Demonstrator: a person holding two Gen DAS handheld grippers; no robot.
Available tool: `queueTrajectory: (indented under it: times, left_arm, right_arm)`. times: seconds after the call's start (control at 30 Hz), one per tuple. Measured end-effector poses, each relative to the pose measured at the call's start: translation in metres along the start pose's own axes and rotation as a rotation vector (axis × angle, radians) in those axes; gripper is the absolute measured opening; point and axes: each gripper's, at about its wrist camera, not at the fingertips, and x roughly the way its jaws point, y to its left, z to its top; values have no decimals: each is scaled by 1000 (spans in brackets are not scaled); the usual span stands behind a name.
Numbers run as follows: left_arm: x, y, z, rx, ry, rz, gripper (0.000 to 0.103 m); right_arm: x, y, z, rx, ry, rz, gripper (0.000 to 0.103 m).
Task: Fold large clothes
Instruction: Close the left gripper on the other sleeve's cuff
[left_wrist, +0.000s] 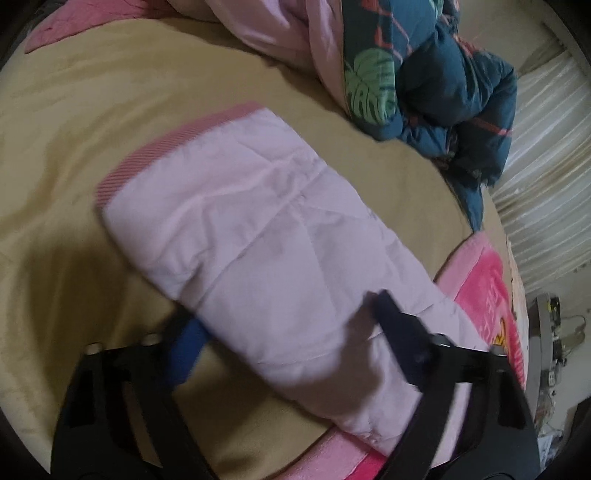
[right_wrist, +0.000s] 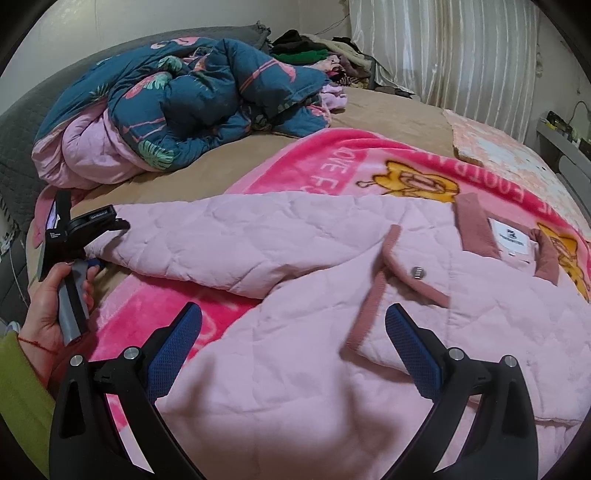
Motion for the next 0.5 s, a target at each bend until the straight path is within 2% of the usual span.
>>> queueTrajectory:
  times: [0.03, 0.07, 0.13, 0.23, 0.33, 0.5]
  left_arm:
    - [-3, 1, 1, -5, -11, -15, 45]
    - [-7, 2, 3, -9, -18, -39, 43]
    - [-19, -2, 4, -6, -58, -82, 32]
    - [-46, -21, 4, 52, -131, -140, 21]
    - [-72, -38, 2, 96, -186, -202, 15]
    - [-111, -70, -10, 207, -284, -256, 13]
  right_arm:
    - [-2, -3, -1, 3, -2, -8, 99]
    - [-5, -8, -3, 12, -4, -15, 99]
    - [-9, -15, -6, 30, -5, -17, 99]
    - [-16, -27, -12, 54, -9, -29, 99]
    - [-21, -36, -20, 72, -7, -41, 99]
    - [-27, -47, -28, 93, 11, -47, 99]
